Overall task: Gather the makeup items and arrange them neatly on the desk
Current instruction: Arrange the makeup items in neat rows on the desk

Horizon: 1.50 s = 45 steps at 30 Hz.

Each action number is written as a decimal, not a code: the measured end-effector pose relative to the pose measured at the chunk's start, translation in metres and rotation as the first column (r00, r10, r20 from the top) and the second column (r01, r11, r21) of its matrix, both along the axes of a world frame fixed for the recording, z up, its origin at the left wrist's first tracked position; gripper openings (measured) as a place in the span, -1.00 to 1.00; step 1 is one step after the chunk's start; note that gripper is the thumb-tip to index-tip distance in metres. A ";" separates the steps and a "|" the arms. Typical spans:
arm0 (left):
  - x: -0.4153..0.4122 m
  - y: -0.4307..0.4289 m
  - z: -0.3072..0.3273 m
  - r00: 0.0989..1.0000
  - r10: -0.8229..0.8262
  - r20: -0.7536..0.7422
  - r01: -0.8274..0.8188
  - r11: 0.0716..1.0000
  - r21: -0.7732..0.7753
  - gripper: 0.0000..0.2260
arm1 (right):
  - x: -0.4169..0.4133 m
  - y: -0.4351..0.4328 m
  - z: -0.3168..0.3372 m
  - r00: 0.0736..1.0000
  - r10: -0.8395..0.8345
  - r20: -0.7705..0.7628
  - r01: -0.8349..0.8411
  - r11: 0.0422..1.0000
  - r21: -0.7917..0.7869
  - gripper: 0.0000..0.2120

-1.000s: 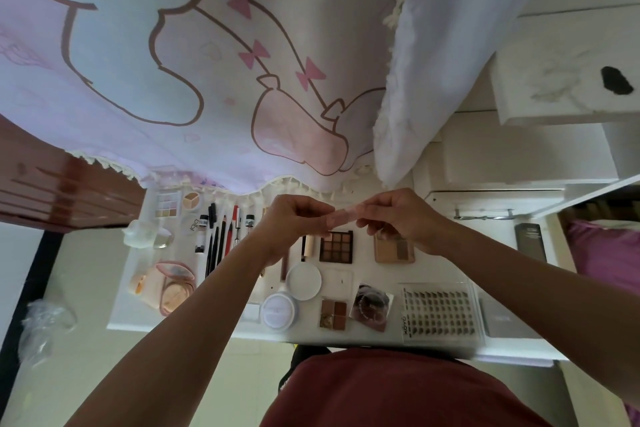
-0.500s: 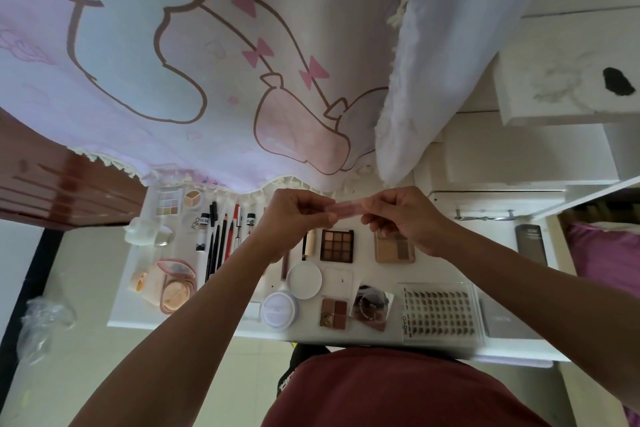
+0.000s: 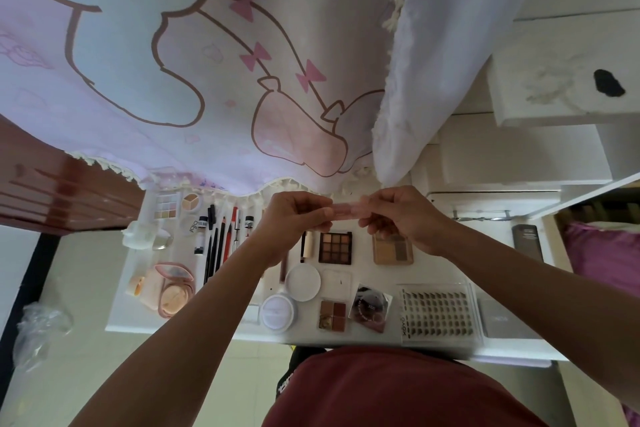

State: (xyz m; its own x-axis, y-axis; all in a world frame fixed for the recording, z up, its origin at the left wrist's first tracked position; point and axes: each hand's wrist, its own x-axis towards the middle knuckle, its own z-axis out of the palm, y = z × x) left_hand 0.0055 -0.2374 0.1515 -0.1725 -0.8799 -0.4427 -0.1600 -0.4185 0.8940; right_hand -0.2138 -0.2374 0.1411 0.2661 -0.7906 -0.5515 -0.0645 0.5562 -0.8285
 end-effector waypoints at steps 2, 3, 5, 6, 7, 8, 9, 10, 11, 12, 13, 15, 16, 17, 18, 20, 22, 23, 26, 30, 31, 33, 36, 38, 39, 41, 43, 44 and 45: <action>0.002 0.000 -0.001 1.000 0.001 -0.002 -0.001 1.000 -0.001 -0.81 | 0.000 0.000 0.000 1.000 0.016 -0.017 -0.016 0.999 -0.032 -0.85; 0.002 0.000 -0.002 1.000 0.005 -0.005 -0.005 1.000 0.001 -0.82 | 0.000 0.000 0.000 1.000 0.020 -0.023 -0.020 0.999 -0.040 -0.85; 0.003 0.000 -0.002 1.000 0.008 -0.007 -0.008 1.000 0.006 -0.83 | 0.001 0.000 0.001 1.000 0.015 -0.017 -0.015 1.000 -0.023 -0.83; 0.003 0.000 -0.003 1.000 0.006 -0.007 -0.006 1.000 0.007 -0.83 | 0.001 -0.001 0.002 1.000 0.014 -0.008 -0.014 1.000 0.002 -0.81; 0.002 -0.001 -0.003 1.000 0.005 -0.008 -0.005 1.000 0.008 -0.82 | 0.001 -0.001 0.002 1.000 0.015 -0.003 -0.015 0.999 0.031 -0.78; 0.002 -0.001 -0.002 1.000 0.004 -0.011 -0.004 1.000 0.008 -0.82 | 0.000 -0.001 0.001 1.000 0.018 -0.003 -0.018 0.998 0.053 -0.75; 0.001 -0.001 -0.002 1.000 0.003 -0.011 -0.003 1.000 0.009 -0.81 | 0.000 -0.001 0.001 1.000 0.021 -0.009 -0.020 0.998 0.063 -0.74; 0.001 -0.002 -0.002 1.000 0.001 -0.009 -0.001 1.000 0.010 -0.81 | -0.001 -0.001 0.000 1.000 0.021 -0.014 -0.020 0.998 0.060 -0.76; 0.001 -0.002 -0.002 1.000 0.000 -0.005 0.000 1.000 0.011 -0.80 | -0.002 -0.001 0.000 1.000 0.024 -0.015 -0.023 0.999 0.049 -0.79; 0.001 -0.002 -0.003 1.000 0.000 -0.002 0.000 1.000 0.012 -0.80 | -0.002 -0.002 -0.001 0.999 0.029 -0.014 -0.028 0.999 0.037 -0.83; 0.001 -0.002 -0.003 1.000 -0.001 -0.002 0.001 1.000 0.012 -0.80 | -0.003 -0.002 -0.001 0.999 0.035 -0.013 -0.035 0.999 0.028 -0.84; 0.002 -0.002 -0.004 1.000 -0.001 0.001 0.001 1.000 0.013 -0.81 | -0.003 -0.003 -0.001 0.999 0.042 -0.009 -0.042 0.999 0.027 -0.82; 0.002 -0.001 -0.005 1.000 -0.001 0.002 0.001 1.000 0.015 -0.81 | -0.003 -0.003 -0.001 0.999 0.041 -0.003 -0.041 0.998 0.038 -0.82; 0.002 -0.001 -0.005 1.000 -0.001 0.004 0.001 1.000 0.017 -0.81 | -0.002 -0.002 -0.001 0.999 0.037 0.005 -0.037 0.998 0.055 -0.81; 0.001 -0.001 -0.004 1.000 -0.002 0.005 0.002 1.000 0.019 -0.80 | -0.001 -0.001 -0.001 0.999 0.033 0.010 -0.033 0.997 0.076 -0.79; 0.001 -0.001 -0.004 1.000 -0.004 0.005 0.004 1.000 0.023 -0.80 | 0.000 -0.001 -0.001 1.000 0.029 0.004 -0.030 0.995 0.095 -0.75; 0.001 -0.001 -0.005 1.000 -0.004 0.009 0.004 1.000 0.024 -0.79 | 0.001 0.000 -0.001 1.000 0.028 -0.003 -0.028 0.996 0.081 -0.77; 0.002 0.000 -0.005 1.000 -0.003 0.010 0.003 1.000 0.024 -0.80 | 0.000 0.000 -0.001 1.000 0.030 -0.002 -0.030 0.997 0.070 -0.79; 0.004 0.001 -0.007 1.000 0.008 0.001 -0.008 1.000 0.030 -0.81 | 0.000 -0.001 -0.001 0.999 0.048 -0.001 -0.048 0.998 0.040 -0.77; 0.004 0.001 -0.007 1.000 0.009 -0.001 -0.009 1.000 0.023 -0.82 | 0.002 -0.001 0.000 0.999 0.050 -0.002 -0.050 0.997 0.063 -0.78; 0.004 0.000 -0.007 1.000 0.010 -0.001 -0.010 1.000 0.022 -0.82 | 0.002 -0.001 0.000 0.999 0.048 0.001 -0.048 0.996 0.080 -0.77; 0.003 0.000 -0.006 1.000 0.014 -0.007 -0.014 1.000 0.024 -0.81 | 0.002 -0.001 0.000 0.999 0.040 0.005 -0.041 0.994 0.099 -0.75; 0.003 0.000 -0.006 1.000 0.012 -0.004 -0.012 1.000 0.022 -0.82 | 0.001 -0.001 0.000 0.999 0.042 -0.004 -0.042 0.997 0.064 -0.81; 0.004 0.000 -0.006 1.000 0.008 0.004 -0.008 1.000 0.018 -0.82 | 0.000 -0.002 0.001 0.998 0.060 0.000 -0.060 0.997 0.042 -0.79; 0.004 0.000 -0.006 1.000 0.008 0.005 -0.009 1.000 0.018 -0.81 | 0.000 -0.002 0.001 0.998 0.065 0.001 -0.065 0.997 0.040 -0.78; 0.005 0.000 -0.006 1.000 0.010 0.005 -0.010 1.000 0.020 -0.81 | 0.001 -0.002 0.001 0.998 0.061 0.004 -0.061 0.997 0.049 -0.77; 0.004 -0.001 -0.006 1.000 0.010 0.006 -0.010 1.000 0.021 -0.81 | 0.002 -0.002 0.001 0.999 0.045 0.009 -0.046 0.995 0.083 -0.76; 0.003 -0.001 -0.006 1.000 0.009 0.008 -0.009 1.000 0.023 -0.80 | 0.003 -0.002 0.001 0.999 0.039 0.008 -0.040 0.994 0.100 -0.74; 0.003 -0.001 -0.006 1.000 0.009 0.008 -0.009 1.000 0.026 -0.80 | 0.003 -0.002 0.001 0.999 0.034 0.003 -0.034 0.994 0.107 -0.73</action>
State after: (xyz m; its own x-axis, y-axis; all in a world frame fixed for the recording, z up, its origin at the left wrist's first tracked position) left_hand 0.0085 -0.2384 0.1456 -0.1608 -0.8697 -0.4667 -0.1629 -0.4430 0.8816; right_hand -0.2103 -0.2393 0.1417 0.2928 -0.7178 -0.6317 -0.0836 0.6389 -0.7648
